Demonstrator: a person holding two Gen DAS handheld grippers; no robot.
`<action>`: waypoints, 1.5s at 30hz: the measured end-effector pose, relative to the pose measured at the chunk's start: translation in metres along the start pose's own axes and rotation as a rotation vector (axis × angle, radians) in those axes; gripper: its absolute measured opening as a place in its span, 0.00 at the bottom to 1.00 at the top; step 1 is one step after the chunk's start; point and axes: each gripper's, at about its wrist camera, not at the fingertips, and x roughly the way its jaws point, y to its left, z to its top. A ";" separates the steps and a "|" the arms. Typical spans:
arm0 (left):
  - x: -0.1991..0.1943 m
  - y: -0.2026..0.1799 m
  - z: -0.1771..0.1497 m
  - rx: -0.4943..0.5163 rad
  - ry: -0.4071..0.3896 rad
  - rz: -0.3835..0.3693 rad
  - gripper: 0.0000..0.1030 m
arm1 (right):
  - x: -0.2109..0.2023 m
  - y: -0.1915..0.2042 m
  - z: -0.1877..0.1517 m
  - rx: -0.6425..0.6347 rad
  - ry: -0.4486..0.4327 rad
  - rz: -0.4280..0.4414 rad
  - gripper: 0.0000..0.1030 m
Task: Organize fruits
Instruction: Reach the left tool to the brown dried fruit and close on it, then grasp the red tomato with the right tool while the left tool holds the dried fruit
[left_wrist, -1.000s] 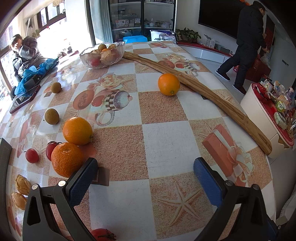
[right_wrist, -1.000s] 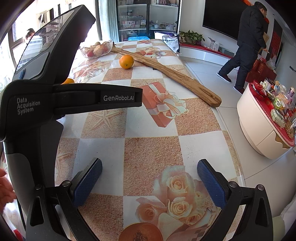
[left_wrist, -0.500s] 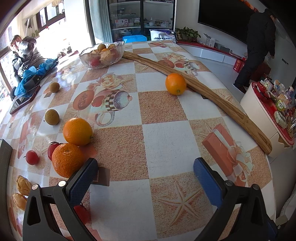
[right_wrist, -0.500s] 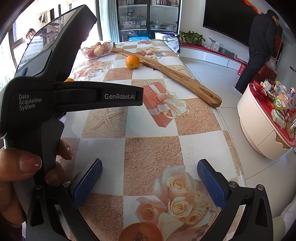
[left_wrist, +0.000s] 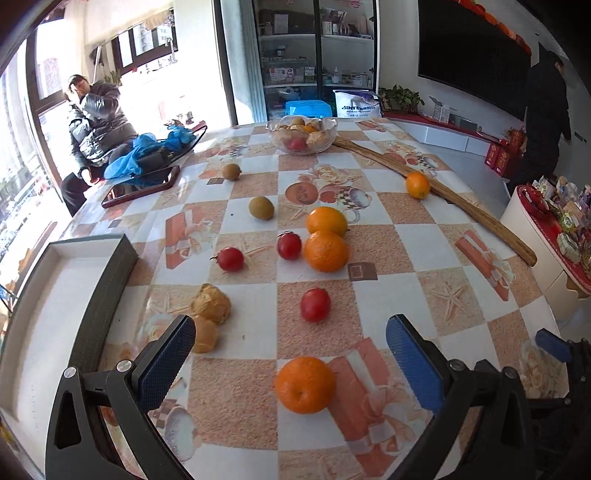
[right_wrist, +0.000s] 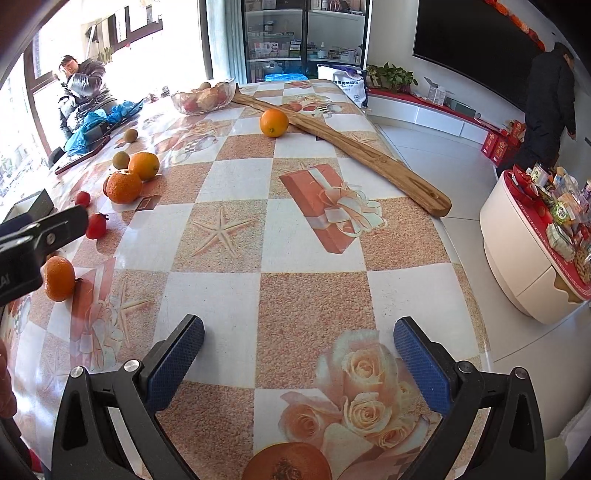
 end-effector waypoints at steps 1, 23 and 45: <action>0.001 0.013 -0.004 -0.020 0.012 0.011 1.00 | 0.000 0.000 0.000 0.000 0.000 0.000 1.00; 0.055 0.068 0.000 -0.104 0.181 0.025 0.90 | 0.000 0.001 -0.001 0.000 0.001 0.001 1.00; 0.016 0.081 -0.042 -0.114 0.022 0.033 0.40 | -0.001 0.001 -0.001 0.001 0.003 0.000 1.00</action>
